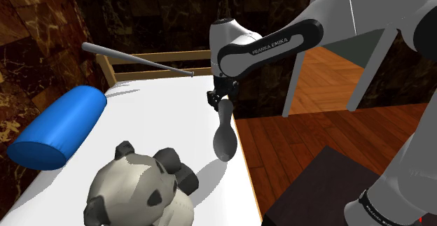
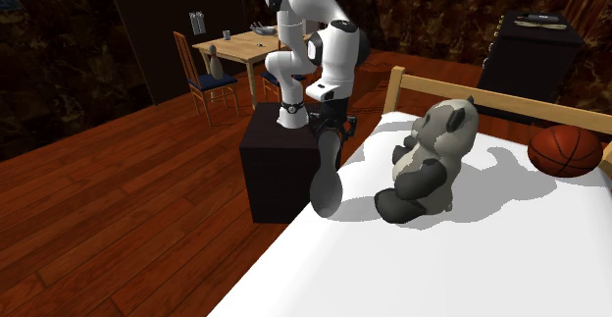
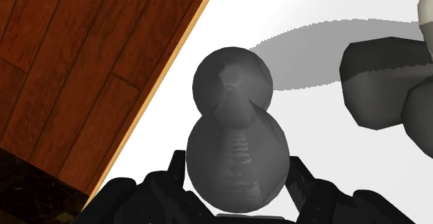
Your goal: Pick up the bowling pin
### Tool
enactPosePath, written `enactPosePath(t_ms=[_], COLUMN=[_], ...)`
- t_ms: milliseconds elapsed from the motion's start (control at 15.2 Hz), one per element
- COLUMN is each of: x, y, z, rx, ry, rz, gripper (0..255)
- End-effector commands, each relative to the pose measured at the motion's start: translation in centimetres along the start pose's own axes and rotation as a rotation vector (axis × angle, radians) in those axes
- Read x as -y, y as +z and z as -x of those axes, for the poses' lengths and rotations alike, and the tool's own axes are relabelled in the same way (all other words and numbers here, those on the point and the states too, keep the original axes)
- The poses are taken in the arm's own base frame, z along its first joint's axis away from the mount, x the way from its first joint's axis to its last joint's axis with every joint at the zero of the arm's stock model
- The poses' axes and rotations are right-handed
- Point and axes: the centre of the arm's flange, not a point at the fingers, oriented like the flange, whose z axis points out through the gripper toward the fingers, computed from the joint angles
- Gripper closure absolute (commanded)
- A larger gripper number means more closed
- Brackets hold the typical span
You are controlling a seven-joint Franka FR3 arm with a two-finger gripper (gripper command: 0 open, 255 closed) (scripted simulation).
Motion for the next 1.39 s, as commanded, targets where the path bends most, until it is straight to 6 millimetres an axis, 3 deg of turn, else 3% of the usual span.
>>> enactPosePath(t_ms=[0, 264, 1320], x=[0.0, 0.0, -0.4], y=[0.2, 0.1, -7.9], z=[0.0, 0.1, -0.4], rx=[0.003, 0.003, 0.003], ry=[0.000, 0.000, 0.000], rz=[0.001, 0.001, 0.000], gripper=[255, 255, 255])
